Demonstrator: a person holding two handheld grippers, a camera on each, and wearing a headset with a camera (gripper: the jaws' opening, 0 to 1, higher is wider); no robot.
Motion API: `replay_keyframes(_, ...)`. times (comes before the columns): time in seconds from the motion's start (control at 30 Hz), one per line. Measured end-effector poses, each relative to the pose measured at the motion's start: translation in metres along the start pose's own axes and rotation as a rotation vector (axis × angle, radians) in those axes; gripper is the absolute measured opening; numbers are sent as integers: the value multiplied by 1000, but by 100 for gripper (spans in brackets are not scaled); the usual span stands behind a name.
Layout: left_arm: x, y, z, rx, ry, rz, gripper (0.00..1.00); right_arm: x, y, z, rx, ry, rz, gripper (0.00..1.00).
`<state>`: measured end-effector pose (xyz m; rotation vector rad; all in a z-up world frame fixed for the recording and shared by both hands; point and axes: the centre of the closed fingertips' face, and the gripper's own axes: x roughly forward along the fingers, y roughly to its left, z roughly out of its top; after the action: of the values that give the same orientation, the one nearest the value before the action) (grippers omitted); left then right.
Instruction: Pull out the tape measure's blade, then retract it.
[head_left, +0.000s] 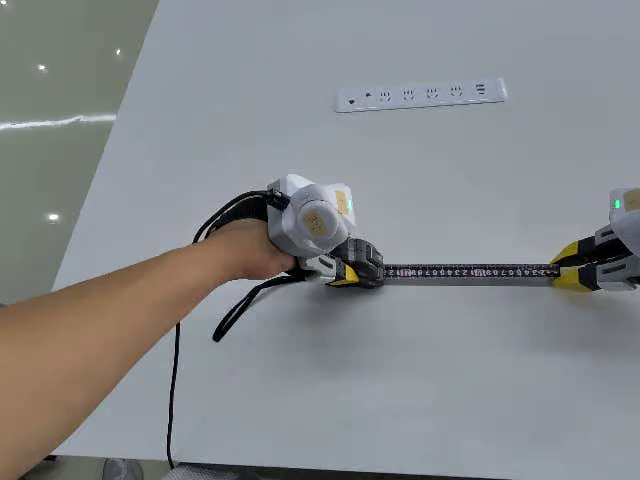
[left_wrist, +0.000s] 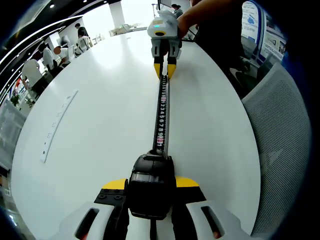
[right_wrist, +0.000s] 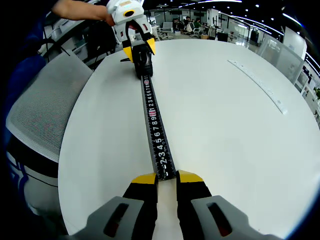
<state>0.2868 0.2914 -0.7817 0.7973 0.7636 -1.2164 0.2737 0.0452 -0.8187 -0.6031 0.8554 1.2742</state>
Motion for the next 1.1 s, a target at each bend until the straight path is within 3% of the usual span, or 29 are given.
replay_keyframes(0.4,1,1,1,-3,-4,2,29,-1,0,0,14,-6,-7,10)
replay_keyframes(0.73,2,1,3,-2,-19,9,30,0,1,0,-39,5,-14,11)
replay_keyframes(1.1,4,3,2,-51,-24,23,33,0,0,0,-52,33,-33,12)
